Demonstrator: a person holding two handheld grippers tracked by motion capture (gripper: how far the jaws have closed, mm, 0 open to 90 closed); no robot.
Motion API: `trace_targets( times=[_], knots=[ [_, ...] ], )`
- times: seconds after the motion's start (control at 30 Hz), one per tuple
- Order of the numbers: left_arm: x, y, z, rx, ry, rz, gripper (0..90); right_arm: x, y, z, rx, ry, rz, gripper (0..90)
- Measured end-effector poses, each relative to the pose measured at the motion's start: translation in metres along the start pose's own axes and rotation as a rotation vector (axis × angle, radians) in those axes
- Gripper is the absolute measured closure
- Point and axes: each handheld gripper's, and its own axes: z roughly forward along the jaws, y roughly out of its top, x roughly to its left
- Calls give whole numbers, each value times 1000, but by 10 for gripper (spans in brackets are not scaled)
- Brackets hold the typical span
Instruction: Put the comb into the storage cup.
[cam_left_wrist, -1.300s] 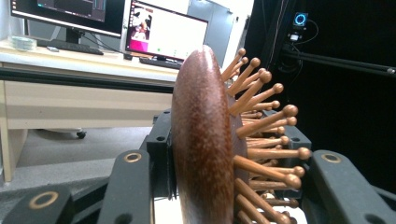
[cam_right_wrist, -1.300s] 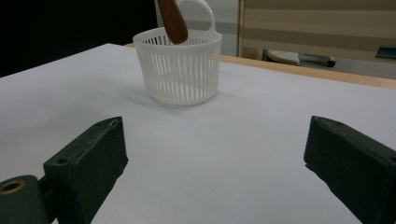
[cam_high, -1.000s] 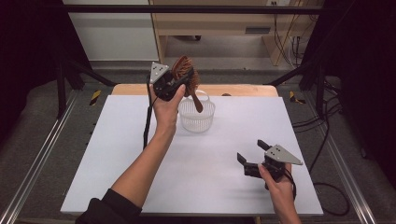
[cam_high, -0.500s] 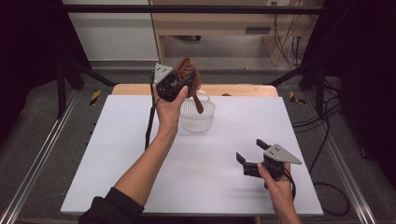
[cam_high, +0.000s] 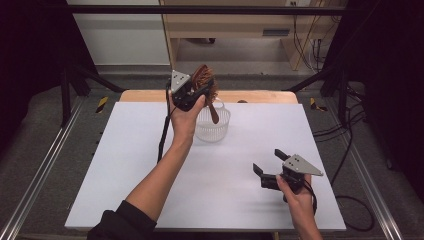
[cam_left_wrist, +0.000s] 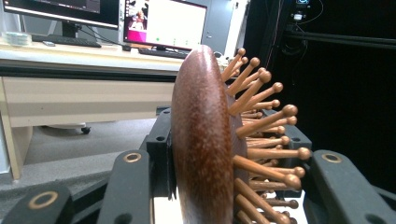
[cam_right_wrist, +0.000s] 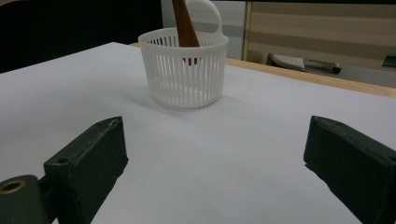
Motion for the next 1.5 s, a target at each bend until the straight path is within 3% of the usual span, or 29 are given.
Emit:
trace_targets(
  times=[0.67,1.5],
  knots=[
    [4,-20,3,16,6,-18,515,0,0,1,5,0,-2,63],
    [8,-32,0,20,15,-29,513,0,-1,1,10,1,-2,65]
  ],
)
